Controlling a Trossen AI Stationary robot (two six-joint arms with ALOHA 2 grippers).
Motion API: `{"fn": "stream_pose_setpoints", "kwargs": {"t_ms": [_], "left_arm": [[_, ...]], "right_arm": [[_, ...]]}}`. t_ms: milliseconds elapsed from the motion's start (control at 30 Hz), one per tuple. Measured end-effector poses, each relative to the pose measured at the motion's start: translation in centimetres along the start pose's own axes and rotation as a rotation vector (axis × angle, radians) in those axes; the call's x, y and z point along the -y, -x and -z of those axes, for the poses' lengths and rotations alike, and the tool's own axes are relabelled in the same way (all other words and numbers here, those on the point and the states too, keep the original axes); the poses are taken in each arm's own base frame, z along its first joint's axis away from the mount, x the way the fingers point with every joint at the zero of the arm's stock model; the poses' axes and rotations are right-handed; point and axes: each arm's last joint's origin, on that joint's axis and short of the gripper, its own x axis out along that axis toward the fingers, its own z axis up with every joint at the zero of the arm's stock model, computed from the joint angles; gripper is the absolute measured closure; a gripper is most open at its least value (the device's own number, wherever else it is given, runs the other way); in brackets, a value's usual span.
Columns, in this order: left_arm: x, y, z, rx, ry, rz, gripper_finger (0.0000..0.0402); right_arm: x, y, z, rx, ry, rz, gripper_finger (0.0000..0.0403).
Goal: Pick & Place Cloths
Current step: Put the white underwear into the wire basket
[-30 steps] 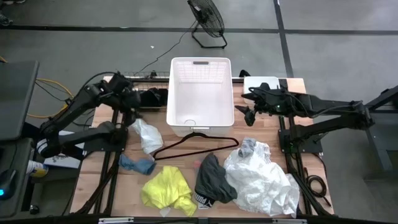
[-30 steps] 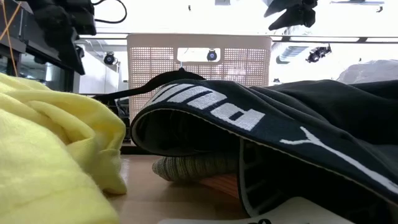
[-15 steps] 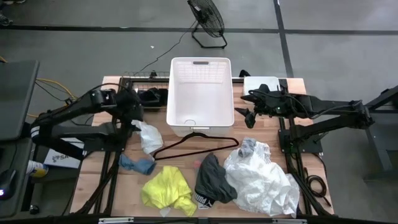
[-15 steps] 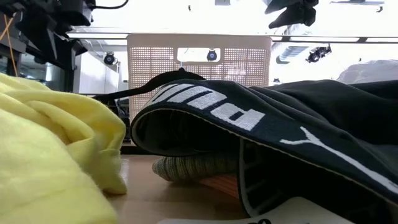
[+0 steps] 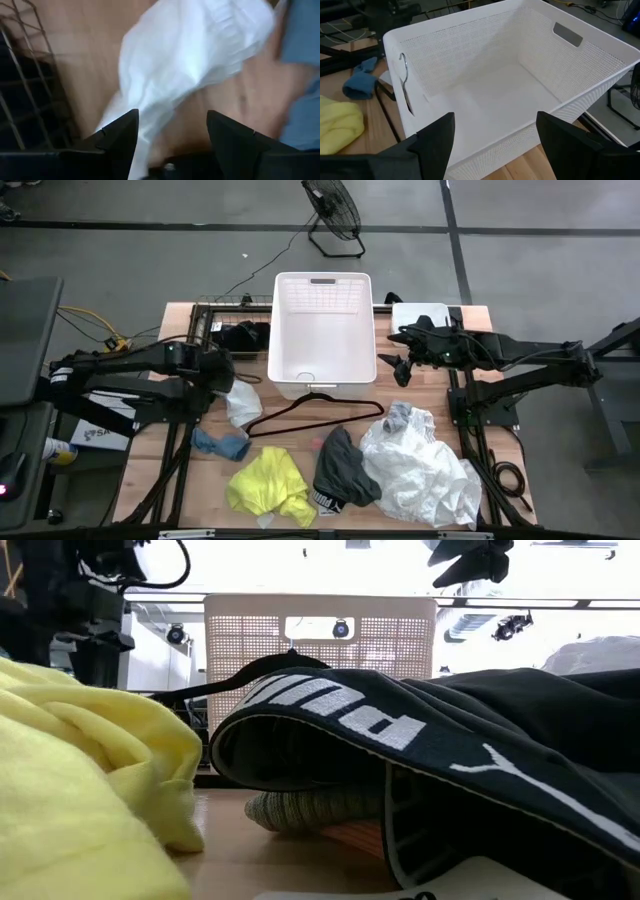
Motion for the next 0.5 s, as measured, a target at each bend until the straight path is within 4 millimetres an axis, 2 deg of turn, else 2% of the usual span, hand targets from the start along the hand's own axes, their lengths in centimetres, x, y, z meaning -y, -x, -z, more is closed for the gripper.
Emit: {"fn": "stream_pose_setpoints", "kwargs": {"t_ms": [267, 500], "left_arm": [[0.3, -1.9, 0.0, -0.002, -0.191, -0.037, 0.0172], [0.3, -3.6, -0.1, 0.010, -0.289, -0.080, 0.0172]], "right_arm": [[0.0, 0.0, 0.0, -0.001, 0.001, 0.000, 0.0131], [0.0, 0.0, 0.1, -0.006, 0.003, 0.002, 0.0131]]}}
